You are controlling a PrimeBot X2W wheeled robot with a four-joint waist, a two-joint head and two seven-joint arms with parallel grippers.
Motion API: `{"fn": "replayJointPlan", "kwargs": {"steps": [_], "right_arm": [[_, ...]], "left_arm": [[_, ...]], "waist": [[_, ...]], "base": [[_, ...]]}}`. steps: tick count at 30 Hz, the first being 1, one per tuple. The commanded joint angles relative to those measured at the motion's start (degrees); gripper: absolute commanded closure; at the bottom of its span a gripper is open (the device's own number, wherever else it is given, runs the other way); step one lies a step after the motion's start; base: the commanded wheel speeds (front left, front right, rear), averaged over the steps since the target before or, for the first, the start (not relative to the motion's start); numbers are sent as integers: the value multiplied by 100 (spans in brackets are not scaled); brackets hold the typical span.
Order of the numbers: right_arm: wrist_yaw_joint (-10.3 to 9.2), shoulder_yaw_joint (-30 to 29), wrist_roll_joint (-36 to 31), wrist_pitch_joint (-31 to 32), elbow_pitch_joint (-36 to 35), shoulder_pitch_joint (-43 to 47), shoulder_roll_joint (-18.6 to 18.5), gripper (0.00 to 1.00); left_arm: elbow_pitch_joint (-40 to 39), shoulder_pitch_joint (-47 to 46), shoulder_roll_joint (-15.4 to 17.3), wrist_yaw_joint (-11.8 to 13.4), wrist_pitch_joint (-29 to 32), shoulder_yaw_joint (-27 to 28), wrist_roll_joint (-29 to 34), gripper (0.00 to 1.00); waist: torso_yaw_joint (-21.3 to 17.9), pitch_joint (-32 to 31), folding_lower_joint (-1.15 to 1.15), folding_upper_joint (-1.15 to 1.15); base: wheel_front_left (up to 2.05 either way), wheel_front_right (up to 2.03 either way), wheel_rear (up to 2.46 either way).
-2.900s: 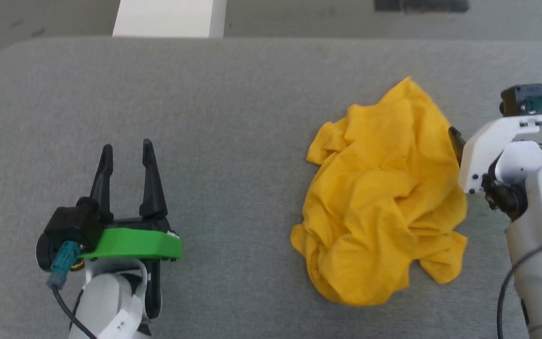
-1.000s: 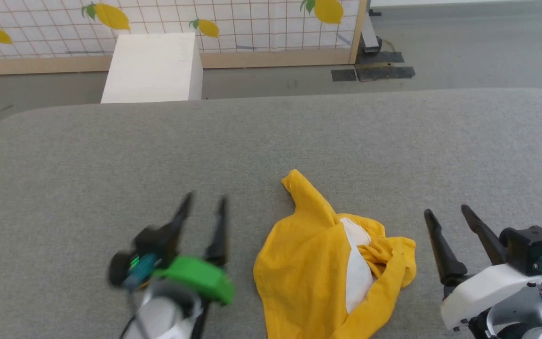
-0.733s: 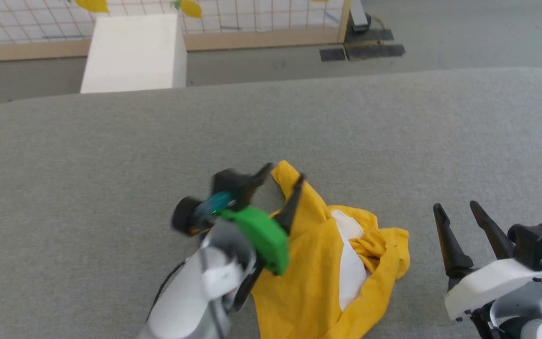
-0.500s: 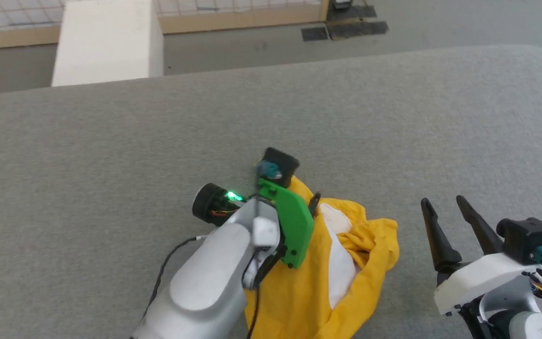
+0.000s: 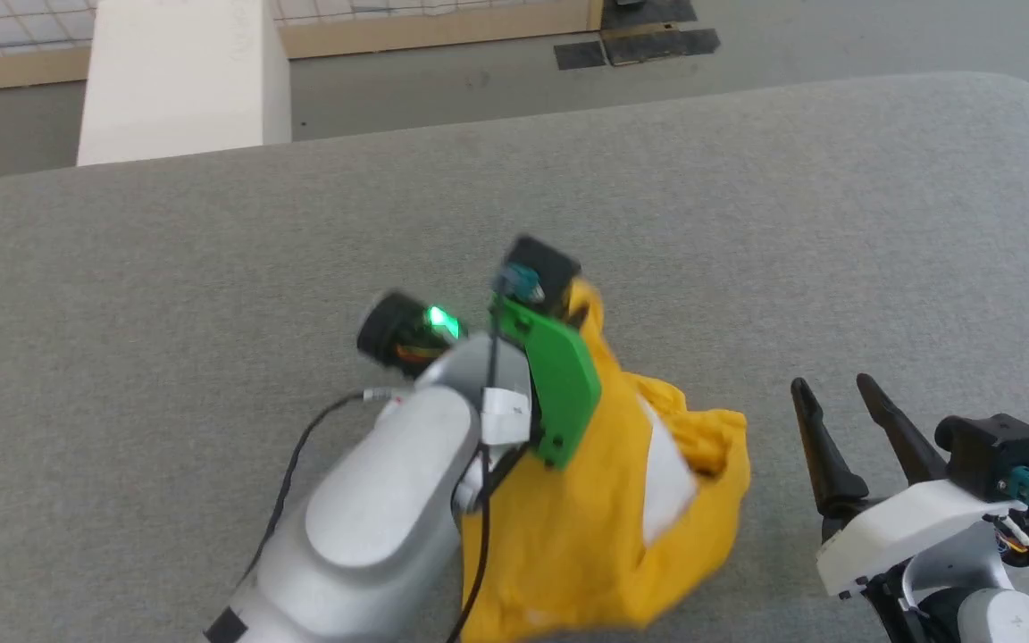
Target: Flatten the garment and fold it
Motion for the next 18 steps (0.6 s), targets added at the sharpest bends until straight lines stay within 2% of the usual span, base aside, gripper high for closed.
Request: {"fn": "replayJointPlan", "kwargs": {"steps": [1,6,10,15,18], "right_arm": [[-8,19,19,-11,-1,-110,6,0],[-8,-4,-2,18,-13,-108,6,0],[-8,-38,-36,64,-70,-58,6,0],[-8,-52,-29,123,-133,18,6,0],[-8,-11,-27,170,-146,63,6,0]], "left_arm": [[-47,-202,-35,67,-399,92,106,100],[-175,-523,-159,299,-2063,469,160,100],[-416,-545,-124,518,-2859,867,89,100],[-1026,130,317,921,-2867,1380,-91,100],[-1475,994,747,1331,-2617,1785,-230,100]], "waist": [[86,-43,0,0],[293,-139,0,0],[500,-217,0,0],[741,-279,0,0],[846,-297,0,0]], "base": [[0,0,0],[0,0,0],[0,0,0],[0,0,0],[0,0,0]]}}
